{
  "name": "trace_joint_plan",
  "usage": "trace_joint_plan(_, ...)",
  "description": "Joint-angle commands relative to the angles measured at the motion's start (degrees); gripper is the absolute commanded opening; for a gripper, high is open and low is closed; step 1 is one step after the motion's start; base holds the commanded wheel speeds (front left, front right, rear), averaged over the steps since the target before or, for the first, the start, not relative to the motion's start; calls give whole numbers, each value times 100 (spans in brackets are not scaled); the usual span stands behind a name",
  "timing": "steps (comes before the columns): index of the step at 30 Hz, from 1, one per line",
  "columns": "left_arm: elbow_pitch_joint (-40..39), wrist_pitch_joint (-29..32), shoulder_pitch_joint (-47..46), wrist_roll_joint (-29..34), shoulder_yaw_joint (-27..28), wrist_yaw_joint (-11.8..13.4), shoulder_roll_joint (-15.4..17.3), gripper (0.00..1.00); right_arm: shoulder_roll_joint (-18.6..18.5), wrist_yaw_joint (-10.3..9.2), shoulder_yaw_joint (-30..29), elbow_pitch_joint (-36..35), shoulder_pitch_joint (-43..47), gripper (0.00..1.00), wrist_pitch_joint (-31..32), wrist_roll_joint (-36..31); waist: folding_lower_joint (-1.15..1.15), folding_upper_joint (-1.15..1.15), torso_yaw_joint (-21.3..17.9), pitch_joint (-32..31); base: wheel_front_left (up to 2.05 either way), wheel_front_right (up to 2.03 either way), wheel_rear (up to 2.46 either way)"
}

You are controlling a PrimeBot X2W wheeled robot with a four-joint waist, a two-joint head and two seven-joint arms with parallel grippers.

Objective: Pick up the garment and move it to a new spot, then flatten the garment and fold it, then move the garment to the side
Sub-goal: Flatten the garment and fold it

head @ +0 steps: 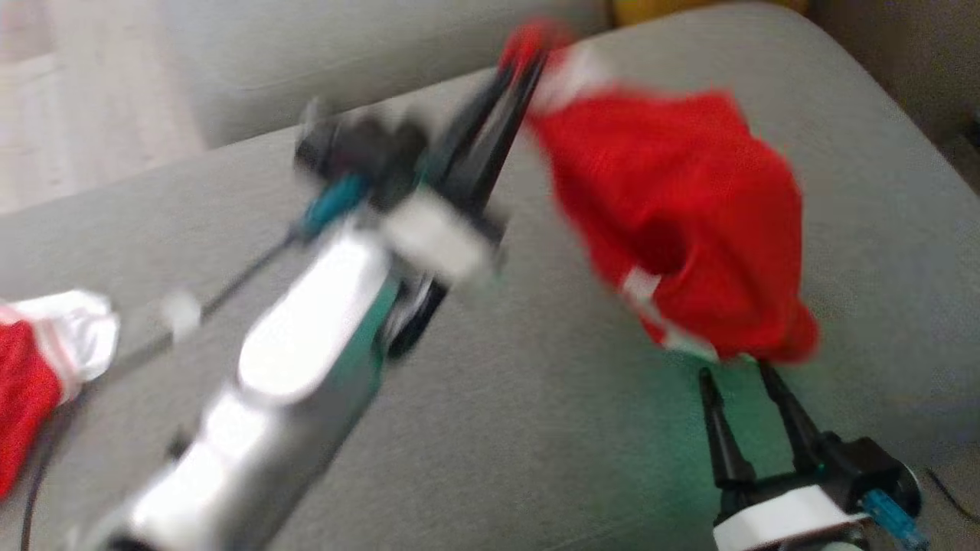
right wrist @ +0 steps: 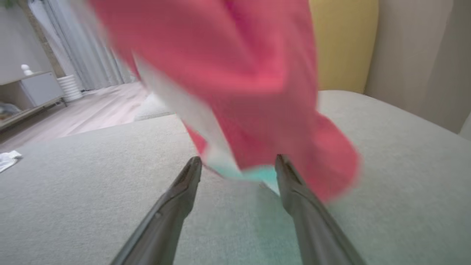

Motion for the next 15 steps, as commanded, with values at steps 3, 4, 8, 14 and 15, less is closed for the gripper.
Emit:
trace_joint_plan(3, -425, 397, 1193, -629, 256, -62, 582, 0, -29, 42, 38, -245, 41, 100, -34, -68, 2, 0, 728, -238, 0, 0, 0)
trace_joint_plan(4, -528, 490, 1586, -831, 275, -58, 697, 0, -30, 42, 9, -268, 73, 100, -34, -70, 2, 0, 850, -209, 0, 0, 0)
trace_joint_plan(8, -891, 551, 2821, -1280, 367, 116, 1103, 0, -75, 42, -101, -373, 132, 100, -34, 45, 2, 0, 1302, -65, 0, 0, 0)
trace_joint_plan(14, -1262, 495, 3466, -1496, 425, 220, 1323, 0, -555, 42, -187, -638, -84, 100, -34, 297, 2, 0, 1925, 188, 0, 0, 0)
trace_joint_plan(15, -1300, 495, 3463, -1494, 431, 227, 1337, 0, -667, 42, -185, -601, -189, 100, -34, 365, 2, 0, 2006, 233, 0, 0, 0)
